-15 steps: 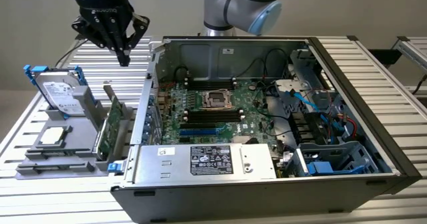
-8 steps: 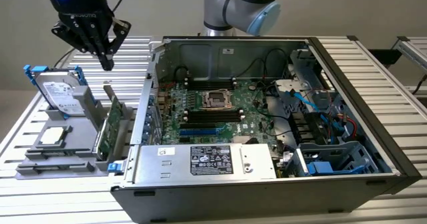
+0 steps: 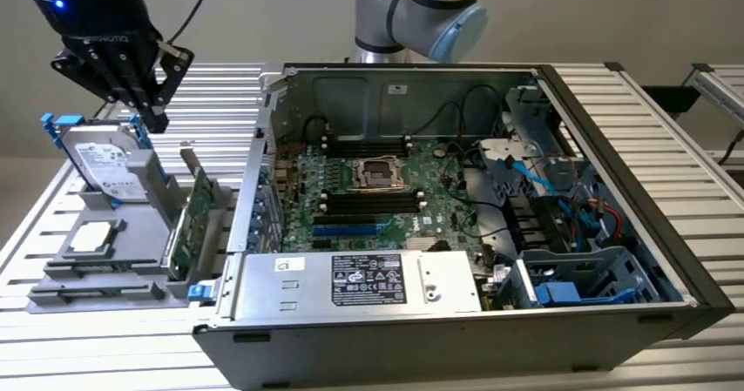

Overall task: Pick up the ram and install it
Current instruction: 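Reach for the ram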

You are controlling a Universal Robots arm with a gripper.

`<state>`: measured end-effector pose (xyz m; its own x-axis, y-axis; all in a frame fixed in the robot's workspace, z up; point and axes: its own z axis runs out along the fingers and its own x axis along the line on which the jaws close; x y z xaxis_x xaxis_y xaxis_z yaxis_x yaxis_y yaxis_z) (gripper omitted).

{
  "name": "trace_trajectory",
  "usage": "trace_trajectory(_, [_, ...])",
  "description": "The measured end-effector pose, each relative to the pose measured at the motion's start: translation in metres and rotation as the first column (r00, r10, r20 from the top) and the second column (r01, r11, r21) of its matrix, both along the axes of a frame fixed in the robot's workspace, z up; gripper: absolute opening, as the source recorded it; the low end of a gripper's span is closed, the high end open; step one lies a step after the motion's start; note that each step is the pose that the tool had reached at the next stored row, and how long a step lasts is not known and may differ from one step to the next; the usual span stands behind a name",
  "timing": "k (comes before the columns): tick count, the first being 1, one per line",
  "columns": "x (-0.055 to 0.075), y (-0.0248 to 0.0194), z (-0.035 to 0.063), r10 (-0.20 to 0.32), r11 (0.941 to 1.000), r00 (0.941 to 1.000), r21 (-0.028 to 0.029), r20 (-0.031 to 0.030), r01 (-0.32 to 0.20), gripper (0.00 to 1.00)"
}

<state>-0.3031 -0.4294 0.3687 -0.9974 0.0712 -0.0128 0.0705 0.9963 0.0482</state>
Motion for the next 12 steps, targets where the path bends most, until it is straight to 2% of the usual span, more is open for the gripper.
trace_trajectory(4, [-0.012,-0.0051,-0.0032,0.0,1.0,1.0,-0.0002,-0.0039,0.0,0.11])
trace_trajectory(12, [-0.032,-0.0131,-0.0103,0.0,1.0,0.9998,-0.0027,-0.0212,0.0,0.11])
